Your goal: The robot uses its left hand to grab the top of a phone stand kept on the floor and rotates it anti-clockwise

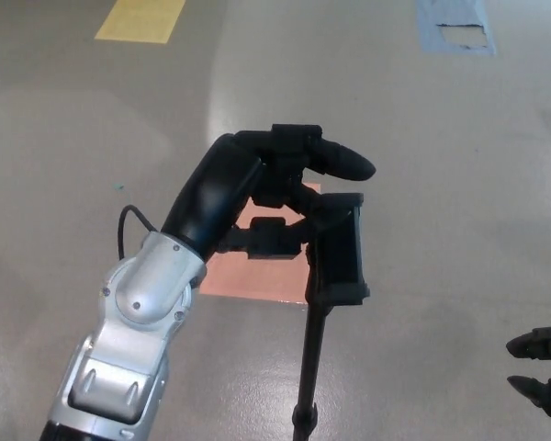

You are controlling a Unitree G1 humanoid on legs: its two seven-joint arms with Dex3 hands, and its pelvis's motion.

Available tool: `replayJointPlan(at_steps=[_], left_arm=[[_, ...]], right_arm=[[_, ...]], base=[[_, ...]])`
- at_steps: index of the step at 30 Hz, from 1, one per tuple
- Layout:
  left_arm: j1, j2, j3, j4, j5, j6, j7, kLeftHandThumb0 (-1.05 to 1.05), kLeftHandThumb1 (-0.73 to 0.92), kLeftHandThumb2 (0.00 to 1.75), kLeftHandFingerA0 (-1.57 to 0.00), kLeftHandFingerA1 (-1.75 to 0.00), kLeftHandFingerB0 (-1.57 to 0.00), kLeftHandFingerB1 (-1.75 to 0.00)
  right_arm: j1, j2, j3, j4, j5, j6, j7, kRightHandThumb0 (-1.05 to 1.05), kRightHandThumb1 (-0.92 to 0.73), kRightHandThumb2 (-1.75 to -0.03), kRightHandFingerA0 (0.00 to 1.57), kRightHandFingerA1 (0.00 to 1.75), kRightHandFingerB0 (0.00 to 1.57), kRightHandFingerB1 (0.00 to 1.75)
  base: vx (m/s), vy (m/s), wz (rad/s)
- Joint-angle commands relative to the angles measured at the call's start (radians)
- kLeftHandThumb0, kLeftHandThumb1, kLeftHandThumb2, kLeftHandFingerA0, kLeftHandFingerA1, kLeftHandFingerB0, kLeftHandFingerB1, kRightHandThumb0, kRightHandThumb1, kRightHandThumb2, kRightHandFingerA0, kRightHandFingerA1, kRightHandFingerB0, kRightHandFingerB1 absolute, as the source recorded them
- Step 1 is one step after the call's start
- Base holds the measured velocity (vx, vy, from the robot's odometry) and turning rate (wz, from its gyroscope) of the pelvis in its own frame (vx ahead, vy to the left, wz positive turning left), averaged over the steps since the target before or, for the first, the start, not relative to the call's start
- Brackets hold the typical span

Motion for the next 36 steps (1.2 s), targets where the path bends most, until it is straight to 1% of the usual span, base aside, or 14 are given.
replayJointPlan(at_steps=[1,13,14,15,16,21,24,25,26,27,29,30,32,36], left_arm=[[-0.035,-0.102,0.17,-0.079,-0.306,0.644,0.039,-0.13,0.65,0.6,-1.0,-0.59,-0.86,-0.51],[-0.115,-0.108,0.243,0.048,-0.348,0.767,0.024,-0.14,0.66,0.6,-1.02,-0.61,-0.84,-0.52],[-0.134,-0.094,0.254,0.096,-0.375,0.782,-0.013,-0.13,0.67,0.61,-1.0,-0.62,-0.81,-0.52],[-0.14,-0.091,0.258,0.11,-0.382,0.787,-0.024,-0.13,0.67,0.61,-1.0,-0.62,-0.81,-0.52],[-0.15,-0.087,0.266,0.128,-0.392,0.802,-0.033,-0.12,0.66,0.6,-1.03,-0.62,-0.81,-0.52],[-0.187,-0.078,0.304,0.208,-0.431,0.861,-0.061,-0.15,0.64,0.6,-1.04,-0.61,-0.85,-0.52],[-0.196,-0.078,0.312,0.239,-0.432,0.872,-0.061,-0.15,0.63,0.6,-1.06,-0.62,-0.84,-0.52],[-0.198,-0.079,0.316,0.25,-0.433,0.871,-0.061,-0.15,0.63,0.6,-1.05,-0.63,-0.81,-0.52],[-0.201,-0.08,0.32,0.262,-0.435,0.872,-0.061,-0.15,0.63,0.6,-1.05,-0.63,-0.81,-0.52],[-0.201,-0.082,0.323,0.267,-0.434,0.874,-0.057,-0.15,0.64,0.6,-1.05,-0.63,-0.79,-0.52],[-0.203,-0.083,0.326,0.271,-0.433,0.879,-0.052,-0.15,0.64,0.6,-1.05,-0.63,-0.79,-0.52],[-0.201,-0.082,0.325,0.281,-0.434,0.873,-0.057,-0.14,0.64,0.6,-1.03,-0.65,-0.76,-0.51],[-0.204,-0.08,0.324,0.29,-0.433,0.873,-0.061,-0.14,0.64,0.6,-1.03,-0.66,-0.79,-0.51],[-0.203,-0.075,0.317,0.288,-0.433,0.883,-0.065,-0.15,0.66,0.6,-1.01,-0.66,-0.78,-0.51]], right_arm=[[-0.032,-0.01,0.006,0.014,-0.008,0.018,0.008,-0.47,-0.68,-0.8,0.29,0.47,0.08,0.34],[-0.039,-0.008,0.005,0.01,-0.007,0.019,0.006,-0.47,-0.68,-0.8,0.3,0.47,0.08,0.35],[-0.044,-0.01,0.002,0.012,-0.003,0.025,0.011,-0.4,-0.79,-0.64,0.33,0.39,0.12,0.26],[-0.046,-0.01,0.001,0.012,-0.003,0.027,0.013,-0.4,-0.79,-0.64,0.33,0.39,0.12,0.26],[-0.048,-0.011,0.001,0.013,-0.003,0.027,0.013,-0.47,-0.67,-0.8,0.28,0.46,0.08,0.35],[-0.056,-0.01,0.007,0.012,-0.009,0.025,0.01,-0.46,-0.68,-0.8,0.28,0.46,0.08,0.35],[-0.057,-0.009,0.01,0.012,-0.012,0.027,0.009,-0.47,-0.68,-0.8,0.29,0.46,0.08,0.35],[-0.058,-0.009,0.009,0.012,-0.01,0.028,0.012,-0.4,-0.81,-0.65,0.34,0.4,0.12,0.26],[-0.059,-0.009,0.007,0.011,-0.008,0.03,0.015,-0.4,-0.81,-0.65,0.34,0.4,0.12,0.26],[-0.06,-0.009,0.01,0.011,-0.011,0.028,0.014,-0.47,-0.69,-0.8,0.3,0.46,0.08,0.34],[-0.062,-0.01,0.014,0.011,-0.015,0.026,0.013,-0.47,-0.69,-0.8,0.3,0.46,0.08,0.34],[-0.062,-0.011,0.011,0.01,-0.012,0.023,0.016,-0.46,-0.69,-0.79,0.3,0.46,0.09,0.34],[-0.062,-0.011,0.007,0.009,-0.007,0.023,0.018,-0.45,-0.69,-0.79,0.28,0.46,0.09,0.34],[-0.063,-0.01,0.005,0.011,-0.005,0.027,0.018,-0.45,-0.69,-0.79,0.25,0.44,0.08,0.32]], base=[[0.0,0.0,0.0],[0.0,0.0,0.0],[0.0,0.0,0.0],[0.0,0.0,0.0],[0.0,0.0,0.0],[0.0,0.0,0.0],[0.0,0.0,0.0],[0.0,0.0,0.0],[0.0,0.0,0.0],[0.0,0.0,0.0],[0.0,0.0,0.0],[0.0,0.0,0.0],[0.0,0.0,0.0],[0.0,0.0,0.0]])
